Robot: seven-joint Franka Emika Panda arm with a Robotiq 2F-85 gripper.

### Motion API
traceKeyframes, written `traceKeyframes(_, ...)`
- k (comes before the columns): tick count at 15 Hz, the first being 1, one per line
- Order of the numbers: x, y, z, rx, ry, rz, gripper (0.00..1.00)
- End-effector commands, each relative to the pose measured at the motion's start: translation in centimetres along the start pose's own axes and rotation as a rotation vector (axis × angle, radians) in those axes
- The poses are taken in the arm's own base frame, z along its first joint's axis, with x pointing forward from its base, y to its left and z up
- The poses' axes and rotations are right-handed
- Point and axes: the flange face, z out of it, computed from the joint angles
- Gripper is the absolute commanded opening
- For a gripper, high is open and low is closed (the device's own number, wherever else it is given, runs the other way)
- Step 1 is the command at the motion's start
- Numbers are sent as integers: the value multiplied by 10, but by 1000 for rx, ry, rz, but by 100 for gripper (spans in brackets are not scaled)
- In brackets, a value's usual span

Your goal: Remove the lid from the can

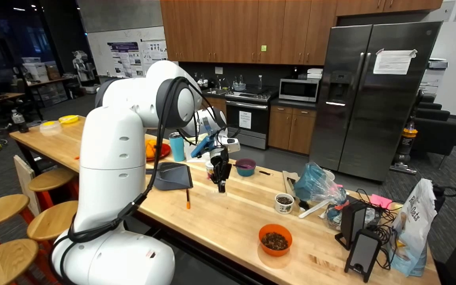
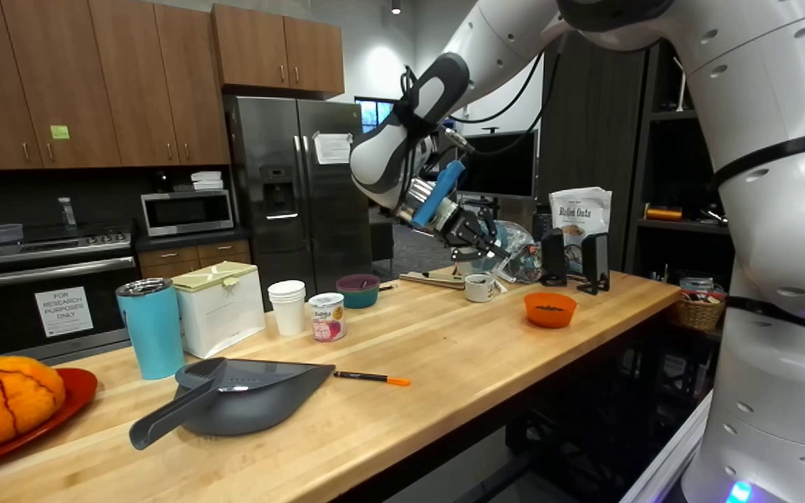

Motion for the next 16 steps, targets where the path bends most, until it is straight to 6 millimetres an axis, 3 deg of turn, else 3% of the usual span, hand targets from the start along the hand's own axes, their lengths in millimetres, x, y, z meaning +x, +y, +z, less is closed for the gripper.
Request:
traceKeyframes(1,-6,25,14,-56,-28,9,0)
traceKeyframes(11,22,62,71,-250,37,224,0)
traceKeyframes(16,36,59,90,-306,85,303,0)
